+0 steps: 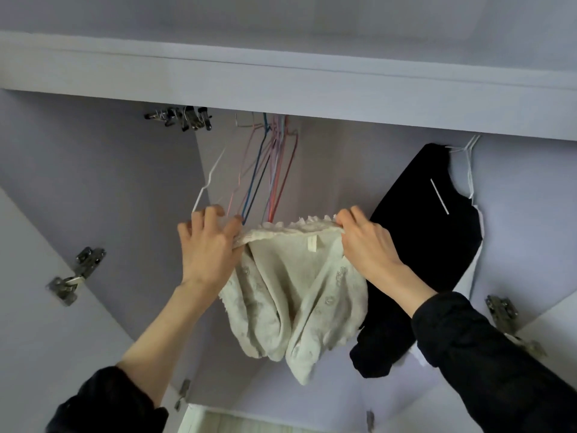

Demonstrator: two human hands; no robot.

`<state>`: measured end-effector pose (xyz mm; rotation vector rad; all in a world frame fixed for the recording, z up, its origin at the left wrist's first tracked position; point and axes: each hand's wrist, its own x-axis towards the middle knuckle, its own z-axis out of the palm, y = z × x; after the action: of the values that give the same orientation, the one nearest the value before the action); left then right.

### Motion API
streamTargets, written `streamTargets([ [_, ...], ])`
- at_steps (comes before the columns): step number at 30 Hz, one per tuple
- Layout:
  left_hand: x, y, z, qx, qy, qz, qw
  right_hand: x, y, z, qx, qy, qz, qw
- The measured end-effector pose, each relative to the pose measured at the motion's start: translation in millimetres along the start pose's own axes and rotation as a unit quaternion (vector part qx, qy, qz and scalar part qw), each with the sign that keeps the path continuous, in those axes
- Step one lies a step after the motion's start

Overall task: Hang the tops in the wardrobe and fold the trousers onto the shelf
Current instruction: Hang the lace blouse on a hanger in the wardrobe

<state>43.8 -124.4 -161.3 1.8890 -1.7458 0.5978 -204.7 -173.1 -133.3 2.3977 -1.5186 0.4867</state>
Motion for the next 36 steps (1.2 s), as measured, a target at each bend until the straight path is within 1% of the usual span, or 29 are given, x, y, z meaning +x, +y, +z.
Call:
streamTargets([
  [3, -3, 2, -8, -0.008, 0.013, -0.018, 1.000, -3, 0, 7, 0.018, -0.005, 0.012, 1.000],
  [5, -3, 1, -15, -0.054, -0.018, -0.050, 0.997, -3, -1, 9, 0.015, -0.004, 0.025, 1.000],
  [7, -3, -3, -18, -0.116, -0.059, -0.141, 0.981, 1, -3, 12, 0.004, -0.039, 0.032, 0.999],
  [10, -3, -10, -18, -0.208, -0.078, -0.236, 0.946, 6, -11, 20, 0.024, -0.098, 0.046, 0.994],
  [11, -2, -12, -18, -0.251, -0.090, -0.273, 0.925, 7, -14, 24, 0.031, -0.110, 0.052, 0.992],
  [12, -1, -16, -18, -0.307, -0.107, -0.321, 0.889, 9, -18, 29, 0.045, -0.129, 0.056, 0.989],
  [13, 1, -20, -20, -0.376, -0.128, -0.371, 0.840, 12, -22, 34, 0.088, -0.155, 0.074, 0.981],
  [14, 2, -25, -22, -0.437, -0.154, -0.409, 0.786, 16, -25, 37, 0.151, -0.190, 0.104, 0.965],
  [15, 3, -29, -24, -0.475, -0.191, -0.428, 0.745, 20, -27, 39, 0.212, -0.225, 0.134, 0.942],
  [16, 4, -34, -28, -0.480, -0.236, -0.430, 0.727, 25, -30, 40, 0.252, -0.261, 0.148, 0.920],
  [18, 8, -43, -33, -0.450, -0.314, -0.410, 0.728, 36, -31, 41, 0.274, -0.341, 0.132, 0.890],
  [19, 10, -46, -35, -0.439, -0.338, -0.394, 0.733, 41, -32, 43, 0.293, -0.377, 0.131, 0.869],
  [20, 13, -48, -37, -0.437, -0.351, -0.379, 0.736, 45, -32, 44, 0.336, -0.402, 0.150, 0.838],
  [21, 16, -50, -39, -0.442, -0.354, -0.366, 0.738, 51, -34, 45, 0.401, -0.397, 0.185, 0.805],
  [22, 19, -50, -42, -0.445, -0.356, -0.357, 0.739, 58, -36, 47, 0.476, -0.355, 0.229, 0.771],
  [23, 20, -51, -44, -0.448, -0.357, -0.350, 0.741, 68, -41, 47, 0.546, -0.286, 0.276, 0.737],
  [24, 21, -51, -45, -0.448, -0.361, -0.340, 0.744, 78, -47, 46, 0.598, -0.220, 0.318, 0.702],
  [25, 21, -52, -45, -0.446, -0.367, -0.330, 0.747, 88, -53, 43, 0.631, -0.171, 0.346, 0.674],
  [26, 20, -53, -45, -0.444, -0.373, -0.323, 0.748, 97, -60, 40, 0.643, -0.143, 0.358, 0.662],
  [27, 20, -53, -45, -0.443, -0.378, -0.322, 0.747, 104, -65, 37, 0.640, -0.132, 0.356, 0.668],
  [30, 20, -61, -44, -0.444, -0.370, -0.322, 0.750, 119, -77, 34, 0.616, -0.138, 0.340, 0.697],
  [32, 21, -66, -44, -0.446, -0.364, -0.321, 0.752, 124, -80, 33, 0.618, -0.131, 0.344, 0.694],
  [36, 22, -69, -42, -0.444, -0.367, -0.318, 0.753, 125, -73, 33, 0.630, -0.086, 0.357, 0.684],
])
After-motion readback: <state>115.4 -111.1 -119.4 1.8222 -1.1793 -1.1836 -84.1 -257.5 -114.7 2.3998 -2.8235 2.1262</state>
